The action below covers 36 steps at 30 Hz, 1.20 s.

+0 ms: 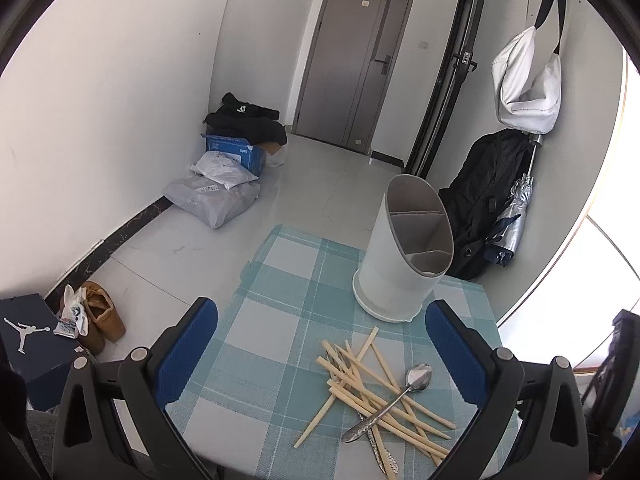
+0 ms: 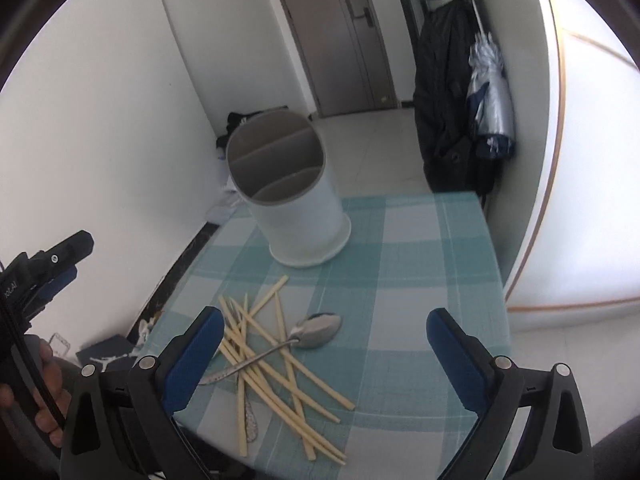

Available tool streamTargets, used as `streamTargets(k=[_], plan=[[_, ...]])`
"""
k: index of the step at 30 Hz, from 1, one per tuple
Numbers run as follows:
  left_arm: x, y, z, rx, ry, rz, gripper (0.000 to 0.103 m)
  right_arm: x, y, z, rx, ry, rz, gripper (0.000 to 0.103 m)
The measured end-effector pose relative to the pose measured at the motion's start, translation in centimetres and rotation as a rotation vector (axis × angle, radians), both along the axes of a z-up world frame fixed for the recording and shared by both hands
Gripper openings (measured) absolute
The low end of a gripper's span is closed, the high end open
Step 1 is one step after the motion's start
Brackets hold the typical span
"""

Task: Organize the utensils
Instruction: 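Lower the right gripper onto the metal spoon and close on it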

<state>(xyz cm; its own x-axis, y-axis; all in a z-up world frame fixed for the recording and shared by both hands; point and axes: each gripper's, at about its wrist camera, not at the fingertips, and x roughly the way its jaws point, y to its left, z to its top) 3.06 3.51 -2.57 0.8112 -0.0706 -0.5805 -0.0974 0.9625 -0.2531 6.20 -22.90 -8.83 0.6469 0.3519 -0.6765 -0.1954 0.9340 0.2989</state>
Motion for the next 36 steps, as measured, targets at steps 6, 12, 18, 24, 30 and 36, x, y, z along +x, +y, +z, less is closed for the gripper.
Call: streamTargets(k=[6,12,18,24,30,36], plan=[[1.8,1.0,-0.8,-0.021,0.053,0.001,0.102,4.2,0.6,-5.3,0.083,0.306,-0.011,0.079],[3.2,2.9,-1.5,-0.055,0.091,0.016,0.102,7.0,1.3,-7.4,0.125,0.417,-0.079,0.071],[4.3,4.6,-2.1,-0.105,0.133,0.053,0.102,8.0,6.0,-7.4,-0.142,0.412,-0.062,0.07],[4.6,6.1,-2.6,-0.161,0.165,0.088,0.102,7.7,9.0,-7.8,-0.364,0.34,-0.06,0.049],[4.6,6.6,-2.6,-0.187,0.17,0.102,0.102,7.6,8.4,-7.8,-0.355,0.302,0.003,0.042],[4.5,6.6,-2.6,-0.184,0.167,0.103,0.102,9.0,7.2,-7.4,-0.349,0.28,0.136,0.035]])
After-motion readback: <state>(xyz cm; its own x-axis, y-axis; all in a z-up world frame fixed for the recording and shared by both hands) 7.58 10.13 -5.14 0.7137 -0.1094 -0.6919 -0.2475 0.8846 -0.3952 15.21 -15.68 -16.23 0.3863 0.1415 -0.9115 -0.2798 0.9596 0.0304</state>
